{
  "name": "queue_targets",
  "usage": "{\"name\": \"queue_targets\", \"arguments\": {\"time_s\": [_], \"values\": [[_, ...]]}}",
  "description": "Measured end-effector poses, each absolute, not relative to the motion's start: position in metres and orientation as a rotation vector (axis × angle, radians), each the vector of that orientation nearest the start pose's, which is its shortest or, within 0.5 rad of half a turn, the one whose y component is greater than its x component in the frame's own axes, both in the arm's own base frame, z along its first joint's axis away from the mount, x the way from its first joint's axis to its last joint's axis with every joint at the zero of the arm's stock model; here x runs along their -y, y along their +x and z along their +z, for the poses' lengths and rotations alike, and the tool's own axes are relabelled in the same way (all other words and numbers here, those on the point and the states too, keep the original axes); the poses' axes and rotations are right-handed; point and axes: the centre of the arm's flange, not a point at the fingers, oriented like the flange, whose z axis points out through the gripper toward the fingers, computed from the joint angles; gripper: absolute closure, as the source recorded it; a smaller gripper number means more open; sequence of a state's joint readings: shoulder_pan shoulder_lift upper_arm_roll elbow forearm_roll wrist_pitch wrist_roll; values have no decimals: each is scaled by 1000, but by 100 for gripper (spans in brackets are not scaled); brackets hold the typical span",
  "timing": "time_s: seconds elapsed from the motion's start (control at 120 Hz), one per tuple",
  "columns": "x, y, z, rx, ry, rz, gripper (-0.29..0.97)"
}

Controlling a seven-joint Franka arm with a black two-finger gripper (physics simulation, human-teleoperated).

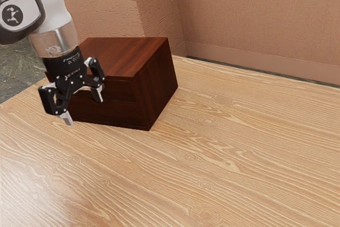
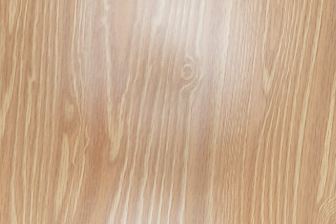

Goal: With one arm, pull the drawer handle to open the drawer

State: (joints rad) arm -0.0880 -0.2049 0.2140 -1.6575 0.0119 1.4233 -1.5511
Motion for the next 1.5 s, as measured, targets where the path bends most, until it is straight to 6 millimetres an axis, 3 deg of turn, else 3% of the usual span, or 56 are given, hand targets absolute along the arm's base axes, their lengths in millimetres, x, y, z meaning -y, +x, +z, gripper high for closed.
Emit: {"name": "queue_targets", "arguments": {"time_s": [0.083, 0.2, 0.25, 0.308, 0.342, 0.458, 0.642, 0.8, 1.008, 1.225, 1.5], "values": [[-79, 468, 669, -2342, 2092, -71, 0], [-105, 438, 687, -2378, 2025, 3, 0], [-109, 411, 695, -2375, 2008, 29, 0], [-119, 364, 703, -2401, 1944, 71, 0], [-133, 355, 696, -2451, 1899, 71, 0], [-169, 380, 659, -2547, 1832, 76, 0], [-196, 418, 647, -2552, 1790, 190, 0], [-189, 435, 650, -2563, 1775, 291, 0], [-198, 464, 640, -2518, 1770, 263, 0], [-213, 468, 636, -2480, 1721, 238, 0], [-225, 484, 614, -2478, 1720, 217, 0]]}}
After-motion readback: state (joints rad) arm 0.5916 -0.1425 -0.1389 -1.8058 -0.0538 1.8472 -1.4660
